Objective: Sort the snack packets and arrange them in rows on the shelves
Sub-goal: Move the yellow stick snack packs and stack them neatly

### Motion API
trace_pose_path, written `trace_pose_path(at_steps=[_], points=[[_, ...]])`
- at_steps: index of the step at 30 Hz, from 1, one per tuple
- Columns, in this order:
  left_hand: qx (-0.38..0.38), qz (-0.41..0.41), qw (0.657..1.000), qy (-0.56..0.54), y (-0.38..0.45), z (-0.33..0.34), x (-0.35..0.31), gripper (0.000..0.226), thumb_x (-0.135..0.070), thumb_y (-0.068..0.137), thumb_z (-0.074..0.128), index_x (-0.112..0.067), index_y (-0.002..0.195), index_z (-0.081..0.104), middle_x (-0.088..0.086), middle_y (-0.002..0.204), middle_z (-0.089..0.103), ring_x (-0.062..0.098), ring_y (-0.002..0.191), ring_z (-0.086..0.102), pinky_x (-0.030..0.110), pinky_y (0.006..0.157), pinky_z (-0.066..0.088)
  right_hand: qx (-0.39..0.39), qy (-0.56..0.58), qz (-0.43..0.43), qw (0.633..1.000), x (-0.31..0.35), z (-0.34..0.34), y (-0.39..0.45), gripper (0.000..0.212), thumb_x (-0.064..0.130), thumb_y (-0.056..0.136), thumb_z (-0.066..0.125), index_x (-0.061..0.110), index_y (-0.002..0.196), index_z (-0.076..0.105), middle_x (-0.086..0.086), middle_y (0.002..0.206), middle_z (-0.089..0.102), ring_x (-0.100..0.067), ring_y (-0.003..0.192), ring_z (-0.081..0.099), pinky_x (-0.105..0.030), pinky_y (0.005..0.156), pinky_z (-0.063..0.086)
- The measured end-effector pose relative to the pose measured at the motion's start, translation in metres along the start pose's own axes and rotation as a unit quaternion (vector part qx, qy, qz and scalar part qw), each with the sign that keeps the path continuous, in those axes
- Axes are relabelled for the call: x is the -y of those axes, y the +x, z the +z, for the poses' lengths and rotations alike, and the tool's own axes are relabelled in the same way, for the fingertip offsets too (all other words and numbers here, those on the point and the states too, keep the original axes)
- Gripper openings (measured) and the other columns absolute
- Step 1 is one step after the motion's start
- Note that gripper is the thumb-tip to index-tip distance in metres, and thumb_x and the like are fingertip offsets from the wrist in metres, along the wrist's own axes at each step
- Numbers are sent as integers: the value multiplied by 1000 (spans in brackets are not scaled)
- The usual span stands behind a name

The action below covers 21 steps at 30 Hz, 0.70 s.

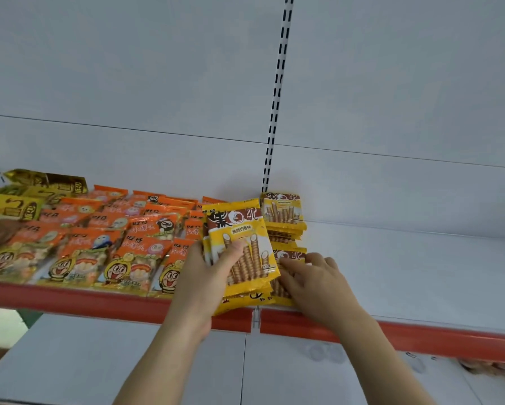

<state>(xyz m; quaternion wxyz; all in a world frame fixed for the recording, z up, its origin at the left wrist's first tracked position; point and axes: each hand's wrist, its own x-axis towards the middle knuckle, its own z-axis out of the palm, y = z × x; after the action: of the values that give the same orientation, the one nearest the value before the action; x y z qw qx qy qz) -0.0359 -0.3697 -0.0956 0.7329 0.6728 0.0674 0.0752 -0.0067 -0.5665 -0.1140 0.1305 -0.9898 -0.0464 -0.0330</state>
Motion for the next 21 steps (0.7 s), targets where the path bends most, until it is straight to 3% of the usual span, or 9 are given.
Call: trace_pose_path(at_steps=[4, 7, 10, 12, 14, 16, 18, 21], points=[[5, -1, 1000, 10, 0, 6, 3, 34, -50, 86, 74, -31, 113, 68, -16, 103, 77, 7, 99, 71, 29, 77, 50, 36, -28, 2, 999, 5, -7, -1, 43, 51, 104, 28, 50, 146, 37, -5, 155, 31, -32, 137, 30, -44, 108, 38], [7, 1, 1000, 5, 1, 9, 4, 34, -50, 86, 75, -30, 113, 67, -15, 103, 76, 5, 98, 68, 26, 73, 46, -16, 74, 6, 997, 7, -14, -9, 43, 45, 105, 30, 36, 145, 46, -2, 155, 35, -24, 135, 37, -40, 107, 38], [17, 11, 1000, 22, 2, 14, 4, 38, -51, 84, 76, -32, 116, 66, -17, 102, 75, 3, 98, 69, 25, 73, 46, -122, 324, 47, 937, 20, -27, -24, 37, 49, 102, 42, 34, 129, 62, 8, 126, 62, 1, 99, 56, -20, 83, 43], [30, 21, 999, 21, 1, 18, 6, 40, -52, 85, 74, -33, 119, 63, -24, 97, 74, -6, 90, 68, 23, 73, 47, -126, 380, 15, 916, 29, -29, -29, 18, 50, 96, 56, 41, 106, 68, 15, 100, 70, 3, 87, 63, -14, 69, 48], [53, 21, 998, 13, -1, 22, 5, 45, -62, 87, 65, -37, 124, 60, -25, 103, 71, -7, 94, 66, 27, 80, 48, -119, 413, 6, 903, 34, -26, -31, 11, 44, 93, 65, 36, 99, 70, 17, 86, 73, 2, 81, 67, -15, 63, 52], [68, 0, 998, -17, 0, 23, 3, 36, -62, 95, 57, -40, 123, 60, -23, 105, 73, 0, 96, 70, 37, 88, 54, -132, 461, 37, 877, 30, -25, -29, 12, 36, 93, 69, 30, 103, 70, 16, 85, 75, -1, 79, 70, -18, 63, 54], [75, -5, 997, -28, 2, 19, 3, 14, -43, 104, 56, -39, 114, 63, -30, 91, 73, -7, 86, 71, 36, 83, 54, -159, 504, 82, 845, 20, -28, -26, 23, 31, 93, 70, 28, 115, 63, 9, 90, 76, -4, 80, 72, -22, 65, 55], [57, 18, 998, -15, 6, 11, 4, 8, -36, 103, 59, -42, 105, 64, -32, 89, 72, -2, 94, 67, 35, 85, 50, -245, 482, 120, 833, 2, -36, -22, 40, 30, 98, 63, 45, 133, 49, 9, 99, 71, -8, 81, 70, -32, 67, 57]])
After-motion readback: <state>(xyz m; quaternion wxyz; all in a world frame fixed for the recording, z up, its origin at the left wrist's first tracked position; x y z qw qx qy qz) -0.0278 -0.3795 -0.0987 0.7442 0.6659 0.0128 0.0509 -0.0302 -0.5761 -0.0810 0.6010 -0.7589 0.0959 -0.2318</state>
